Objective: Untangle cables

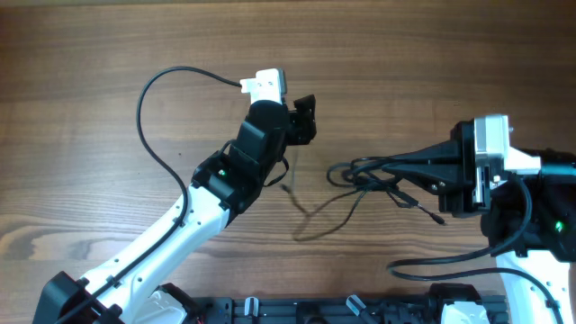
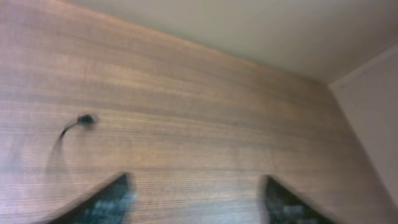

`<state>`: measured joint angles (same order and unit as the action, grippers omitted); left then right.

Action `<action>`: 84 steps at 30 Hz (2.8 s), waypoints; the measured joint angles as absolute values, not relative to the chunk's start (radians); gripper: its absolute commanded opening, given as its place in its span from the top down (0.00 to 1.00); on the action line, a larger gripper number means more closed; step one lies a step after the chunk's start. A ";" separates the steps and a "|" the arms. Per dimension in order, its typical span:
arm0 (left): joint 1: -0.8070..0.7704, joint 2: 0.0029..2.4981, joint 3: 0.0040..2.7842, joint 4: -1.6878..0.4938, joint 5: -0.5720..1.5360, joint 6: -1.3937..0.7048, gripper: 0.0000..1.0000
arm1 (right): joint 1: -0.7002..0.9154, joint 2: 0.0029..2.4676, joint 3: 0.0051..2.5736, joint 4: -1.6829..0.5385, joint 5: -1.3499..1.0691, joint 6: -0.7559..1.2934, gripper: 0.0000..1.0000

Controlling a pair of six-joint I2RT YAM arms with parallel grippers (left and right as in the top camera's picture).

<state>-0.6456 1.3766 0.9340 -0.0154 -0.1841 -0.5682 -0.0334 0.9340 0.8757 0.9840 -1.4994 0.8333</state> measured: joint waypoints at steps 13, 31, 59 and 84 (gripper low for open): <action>-0.646 1.110 0.934 -0.072 -0.134 -0.543 0.07 | -0.033 0.986 0.876 0.981 -1.520 0.833 0.96; -0.646 0.945 0.934 -0.072 0.447 -0.318 0.12 | -0.033 1.040 0.876 0.981 -1.549 0.821 0.96; -0.646 1.087 0.934 -0.243 0.039 -0.618 0.63 | -0.033 1.040 0.876 0.989 -1.552 0.814 0.96; -0.646 1.047 0.934 -0.144 0.482 -0.419 0.11 | -0.033 1.040 0.876 0.989 -1.552 0.814 0.96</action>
<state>-0.6456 1.0470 0.9340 -0.1436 0.4816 -0.4187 -0.0334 1.0401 0.8757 0.9886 -1.5520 0.8143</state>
